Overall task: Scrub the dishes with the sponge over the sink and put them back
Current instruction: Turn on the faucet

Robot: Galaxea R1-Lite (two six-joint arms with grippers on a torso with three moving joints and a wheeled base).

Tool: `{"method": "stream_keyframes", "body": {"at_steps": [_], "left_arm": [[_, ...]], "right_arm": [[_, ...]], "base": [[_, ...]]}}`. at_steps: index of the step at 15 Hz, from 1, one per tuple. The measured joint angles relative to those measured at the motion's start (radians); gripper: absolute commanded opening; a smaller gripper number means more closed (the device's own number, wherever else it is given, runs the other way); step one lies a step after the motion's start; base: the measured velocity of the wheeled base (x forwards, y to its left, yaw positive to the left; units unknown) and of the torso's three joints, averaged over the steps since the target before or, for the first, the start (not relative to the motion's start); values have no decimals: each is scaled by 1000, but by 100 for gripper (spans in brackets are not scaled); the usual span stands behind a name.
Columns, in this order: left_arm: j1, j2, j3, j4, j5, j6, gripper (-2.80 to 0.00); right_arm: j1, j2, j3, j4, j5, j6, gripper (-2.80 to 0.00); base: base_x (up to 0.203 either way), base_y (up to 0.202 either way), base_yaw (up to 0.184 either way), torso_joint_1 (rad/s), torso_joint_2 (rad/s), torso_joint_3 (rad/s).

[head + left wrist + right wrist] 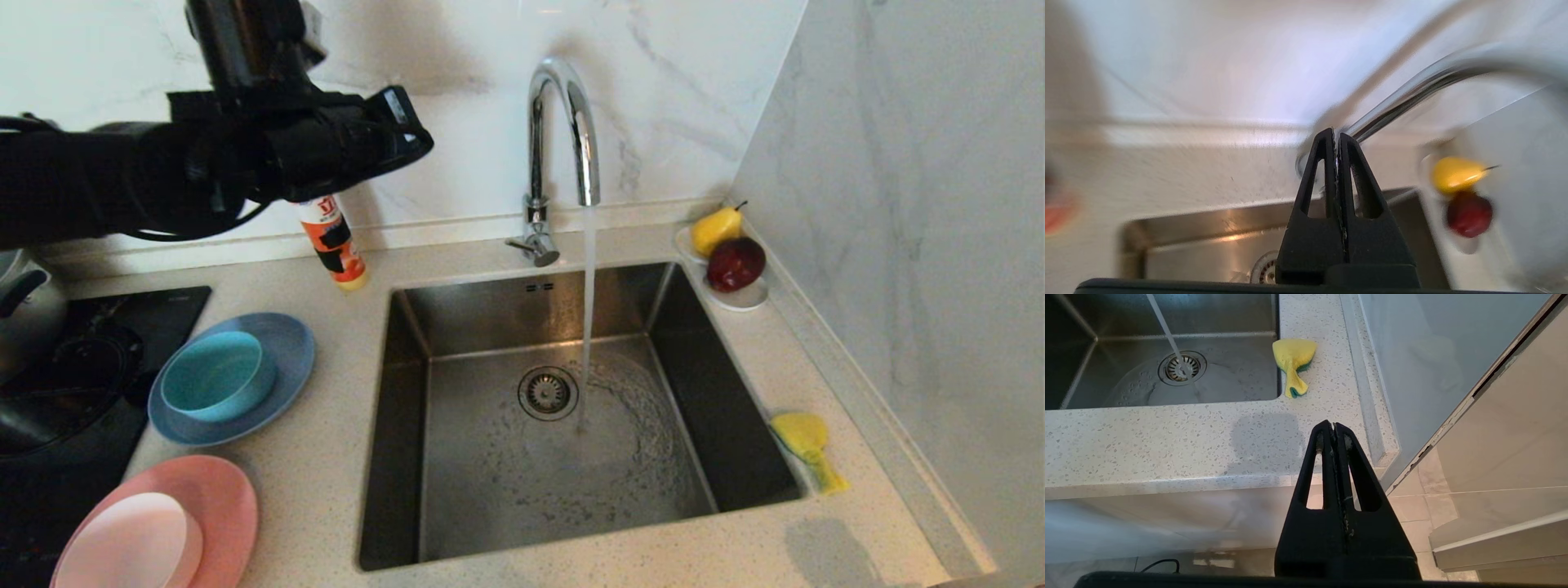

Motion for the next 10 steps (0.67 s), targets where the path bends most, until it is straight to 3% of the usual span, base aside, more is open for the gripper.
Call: {"method": "stream_keyframes", "body": {"at_steps": [6, 10], "left_arm": [[25, -459, 339, -3, 237, 183, -280], [64, -830, 645, 6, 289, 271, -280]], "right_arm": [[0, 0, 0, 0, 0, 0, -280], [0, 0, 0, 0, 0, 0, -280]], "base": [[0, 0, 0, 0, 0, 0], [0, 0, 0, 0, 0, 0]]}}
